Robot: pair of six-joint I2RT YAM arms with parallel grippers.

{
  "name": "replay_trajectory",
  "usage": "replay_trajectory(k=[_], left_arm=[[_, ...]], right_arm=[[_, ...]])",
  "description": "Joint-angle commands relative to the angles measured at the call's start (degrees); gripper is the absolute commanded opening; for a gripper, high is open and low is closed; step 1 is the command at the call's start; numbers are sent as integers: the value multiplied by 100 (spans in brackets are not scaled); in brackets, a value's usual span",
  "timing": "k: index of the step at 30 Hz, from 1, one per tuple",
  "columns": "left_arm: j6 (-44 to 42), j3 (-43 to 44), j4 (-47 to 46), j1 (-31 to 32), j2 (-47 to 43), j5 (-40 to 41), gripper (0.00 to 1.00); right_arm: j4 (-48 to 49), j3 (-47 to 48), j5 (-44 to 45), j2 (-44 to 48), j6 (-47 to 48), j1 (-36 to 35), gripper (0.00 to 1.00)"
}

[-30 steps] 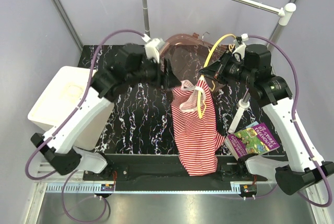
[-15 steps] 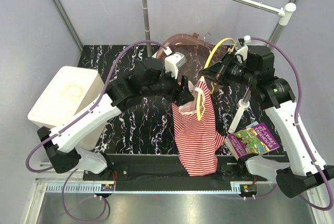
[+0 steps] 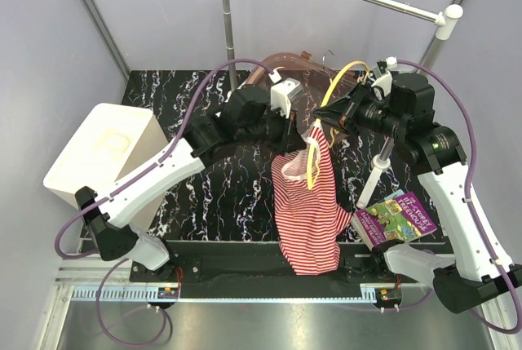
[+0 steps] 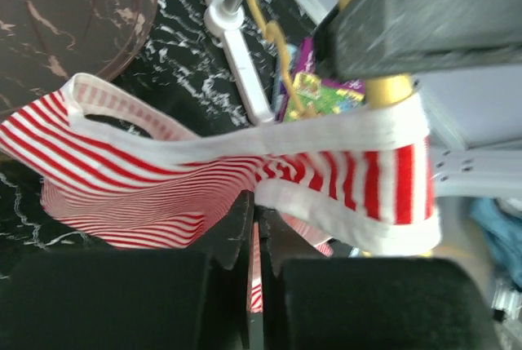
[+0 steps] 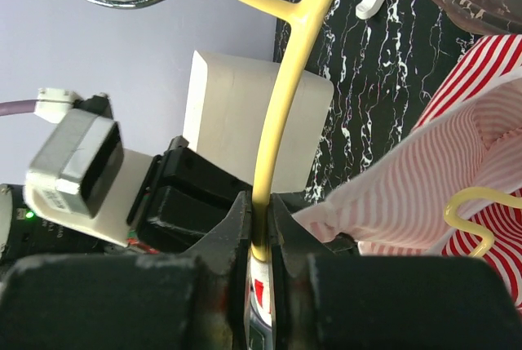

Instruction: Remove the tank top from the hanger

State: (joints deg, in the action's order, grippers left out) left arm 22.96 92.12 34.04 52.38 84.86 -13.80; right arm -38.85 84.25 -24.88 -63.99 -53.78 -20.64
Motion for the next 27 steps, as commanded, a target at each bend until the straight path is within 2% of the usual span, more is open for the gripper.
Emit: replay_trajectory(k=[1,9,13,23,27], left_arm=[[68,395,-381,-61,-180,-132,0],[-29,412,31,-289,-1050,580,0],[68,526,190,-745,-1472,581,0],[349,1510,270,-1177,-1657,-403,0],[393,1450,270,-1177,-1753,-877,0]], right_arm=[[475,127,159,132,-98,-27,0],[484,-31,1099,176,-221,-27,0],[484,-75,1643,124,-221,-27,0],[405,4,2725,-140,-563,-36,0],[413,223,2840,-228,-827,-27,0]])
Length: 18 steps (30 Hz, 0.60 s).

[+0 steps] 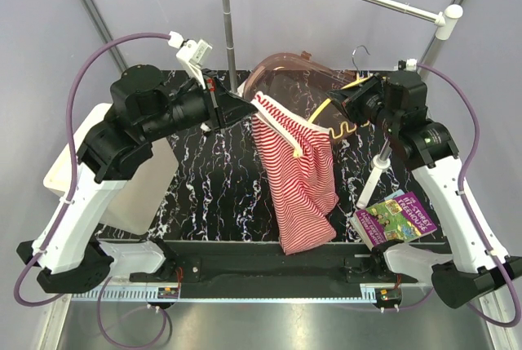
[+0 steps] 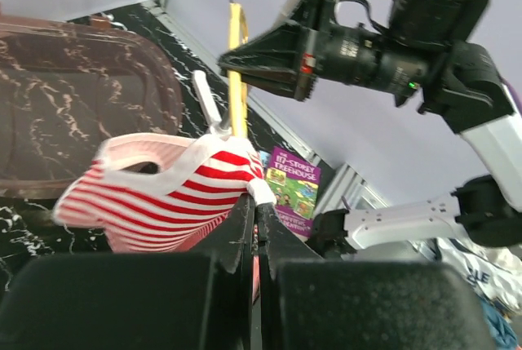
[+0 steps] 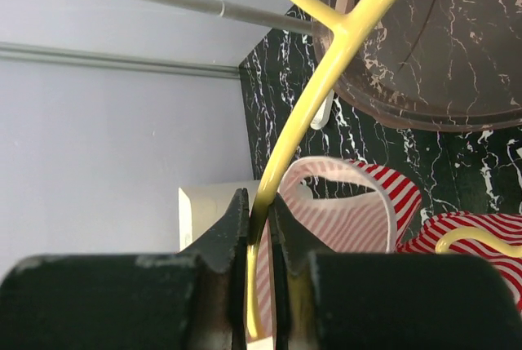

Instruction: Remove the tank top from the hanger

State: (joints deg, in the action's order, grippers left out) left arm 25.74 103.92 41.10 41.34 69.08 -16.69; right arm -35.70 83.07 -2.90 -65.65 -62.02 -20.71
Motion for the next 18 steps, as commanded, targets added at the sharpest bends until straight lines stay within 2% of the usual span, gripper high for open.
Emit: replay_trajectory(k=[1,8,14,18], left_arm=[[168,208,-436,-74,-202,-660,0],[467,-758,-709,-74,-334,-1064,0],[503,-900,-753,-74,-176,-1512,0],[327,-830,-482,-274,-219,-1154,0]], right_arm=[[99,385,598,-132,-99,-21,0],[265,956,27,-633,-644,-21,0],[625,1168,-273,-932,-1303,-21,0],[775,1159,-413,-959,-1471,-21,0]])
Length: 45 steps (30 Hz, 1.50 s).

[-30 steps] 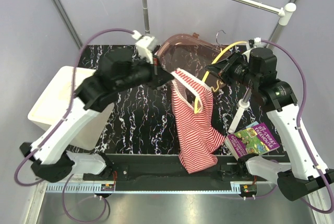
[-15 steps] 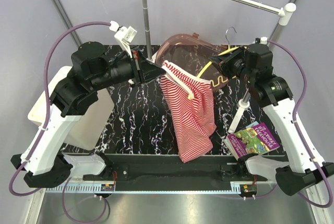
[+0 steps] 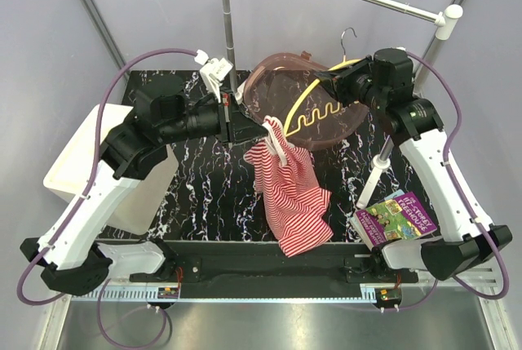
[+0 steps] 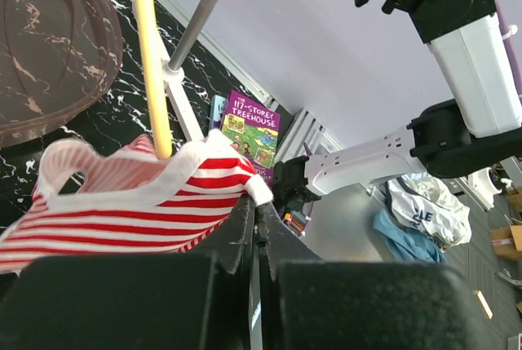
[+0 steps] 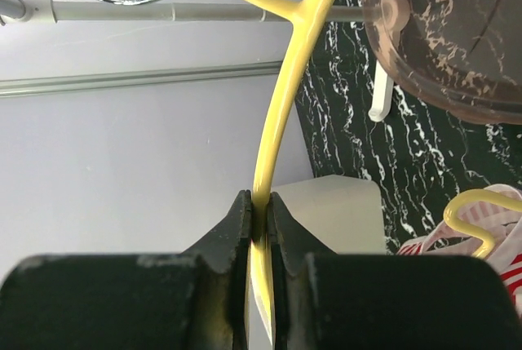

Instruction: Remove the tank top from the hanger

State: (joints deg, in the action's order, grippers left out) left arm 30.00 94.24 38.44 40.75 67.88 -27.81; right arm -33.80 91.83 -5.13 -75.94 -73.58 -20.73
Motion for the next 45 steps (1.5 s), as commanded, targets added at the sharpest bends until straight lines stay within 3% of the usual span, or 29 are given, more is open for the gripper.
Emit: replay_trajectory(k=[1,5,7,11,12,15,22,25,29,35,41,45], left_arm=[[-108,339,-57,-330,-73,64,0],[-135,1200,1075,-1050,243,784,0],[-73,1543,1166,-1402,410,778,0],[111,1554,1157,-1535,533,515,3],[155,1371,1157,-1535,534,409,30],[217,871,1149,-1535,446,-22,61],[217,525,736,-1378,50,-540,66],[68,946,709,-632,260,-296,65],[50,1342,665,807,612,756,67],[32,1396,595,2031,885,2584,72],[15,1474,604,2594,1254,3597,69],[-3,1668,630,2728,1596,3713,58]], right_arm=[[585,265,-208,123,-297,-19,0],[647,11,-410,343,-306,-19,0],[673,-103,-585,492,-332,-19,0],[805,-385,-823,747,-367,-19,0],[805,-403,-893,826,-307,-19,0],[823,-438,-1025,949,-43,-27,0],[831,-719,-1183,1345,169,-19,0],[831,-772,-1359,1433,344,-27,0],[823,-939,-1482,1652,476,-27,0],[805,-1185,-1535,1968,503,-19,0],[735,-1343,-1544,2258,415,-19,0],[638,-1457,-1518,2417,371,-19,0]])
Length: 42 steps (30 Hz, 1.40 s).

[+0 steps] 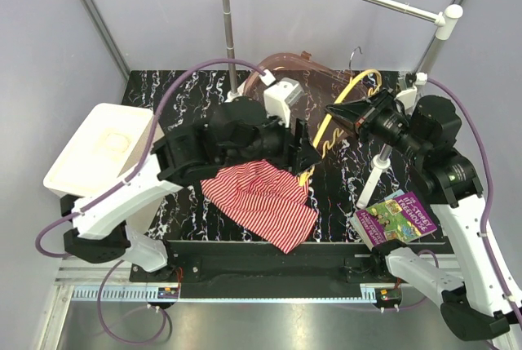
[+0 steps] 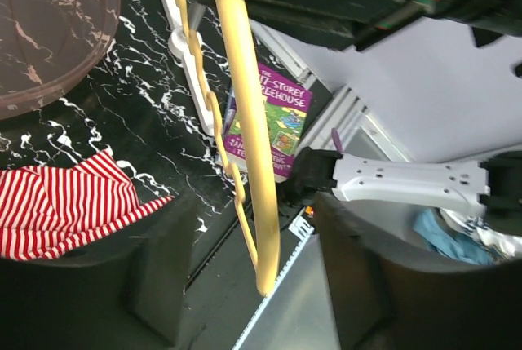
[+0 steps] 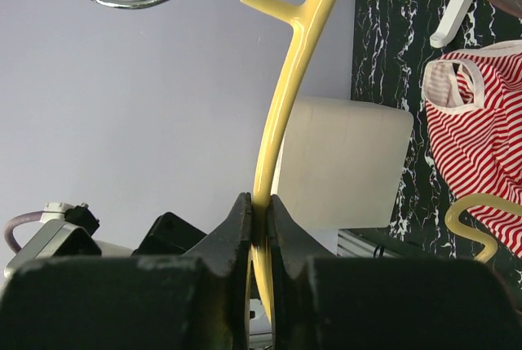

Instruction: Remove the tank top from the hanger

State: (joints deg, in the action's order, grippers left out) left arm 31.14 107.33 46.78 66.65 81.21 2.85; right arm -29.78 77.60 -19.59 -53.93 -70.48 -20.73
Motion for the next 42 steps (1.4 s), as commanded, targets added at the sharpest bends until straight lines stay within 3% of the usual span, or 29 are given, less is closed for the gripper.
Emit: replay_trajectory(k=[1,3,7,13,14,15,18,22,25,35,38,42], left_arm=[[-99,385,-161,137,316,664,49],[-90,429,-100,137,430,699,34],[-178,499,50,137,492,699,19],[-327,675,146,137,554,717,8],[-353,745,173,137,571,708,2],[-362,772,208,137,580,708,0],[-363,851,252,137,572,760,0],[-380,939,270,120,449,1015,0],[-397,1000,252,24,396,1068,0],[-310,1510,209,-548,483,428,0],[-108,1650,-46,-741,519,24,0],[375,1634,-1044,-1031,519,-714,0]], right_arm=[[210,-52,-53,243,60,-19,0],[157,-44,-27,295,52,-27,0],[86,-43,0,375,8,-27,0],[7,-122,-18,497,60,-27,1],[-1,-149,-44,532,87,-19,3],[-54,-192,-53,559,113,-19,11],[-185,-307,-123,673,218,-19,39],[-519,-351,-194,858,577,-19,59],[-967,-281,-159,972,1007,-19,68],[-2171,-35,720,1745,1581,-27,74],[-2417,228,1010,1807,1686,-19,73],[-2699,755,1361,1816,1853,-19,73]])
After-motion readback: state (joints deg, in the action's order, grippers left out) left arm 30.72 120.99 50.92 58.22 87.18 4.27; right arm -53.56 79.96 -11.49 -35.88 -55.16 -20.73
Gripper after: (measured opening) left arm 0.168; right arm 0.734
